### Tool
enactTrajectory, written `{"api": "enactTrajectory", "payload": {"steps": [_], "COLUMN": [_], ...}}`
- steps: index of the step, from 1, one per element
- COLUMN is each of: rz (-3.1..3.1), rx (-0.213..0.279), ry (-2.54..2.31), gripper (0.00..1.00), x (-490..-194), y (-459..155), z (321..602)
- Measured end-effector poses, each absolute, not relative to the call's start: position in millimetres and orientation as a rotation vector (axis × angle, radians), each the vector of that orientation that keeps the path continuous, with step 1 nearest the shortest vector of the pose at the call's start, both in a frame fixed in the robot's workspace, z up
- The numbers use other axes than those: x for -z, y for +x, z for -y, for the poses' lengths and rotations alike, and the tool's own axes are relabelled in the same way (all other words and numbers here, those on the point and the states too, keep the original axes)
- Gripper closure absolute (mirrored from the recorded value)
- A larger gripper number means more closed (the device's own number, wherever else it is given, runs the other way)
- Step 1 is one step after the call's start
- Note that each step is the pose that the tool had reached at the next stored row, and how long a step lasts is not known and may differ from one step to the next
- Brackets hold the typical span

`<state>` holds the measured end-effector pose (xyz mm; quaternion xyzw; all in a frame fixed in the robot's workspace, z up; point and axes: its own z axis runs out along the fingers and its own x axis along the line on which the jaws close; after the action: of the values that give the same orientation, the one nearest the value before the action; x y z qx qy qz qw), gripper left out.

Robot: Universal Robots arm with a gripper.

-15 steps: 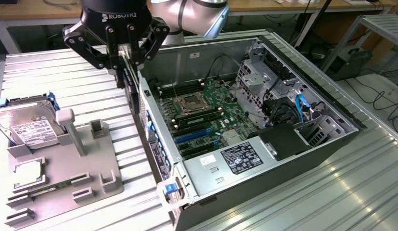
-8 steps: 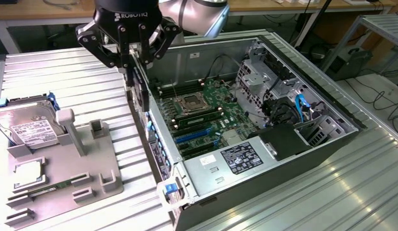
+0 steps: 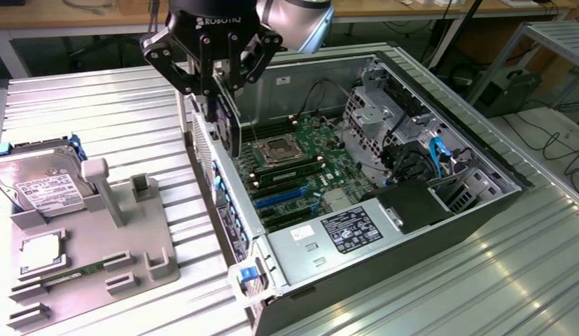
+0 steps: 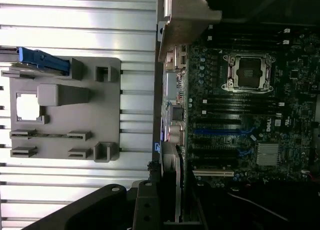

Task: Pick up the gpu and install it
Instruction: 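Pick up the gpu and move the gpu toward the slot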

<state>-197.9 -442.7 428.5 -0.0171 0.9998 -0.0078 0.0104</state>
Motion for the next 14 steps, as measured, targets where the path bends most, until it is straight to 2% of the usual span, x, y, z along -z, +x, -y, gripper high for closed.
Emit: {"api": "enactTrajectory", "payload": {"steps": [14], "rz": [-3.12], "rx": [0.024], "ry": [-0.053], "gripper": [0.72], "x": [-428], "y": [-170], "z": [443]}}
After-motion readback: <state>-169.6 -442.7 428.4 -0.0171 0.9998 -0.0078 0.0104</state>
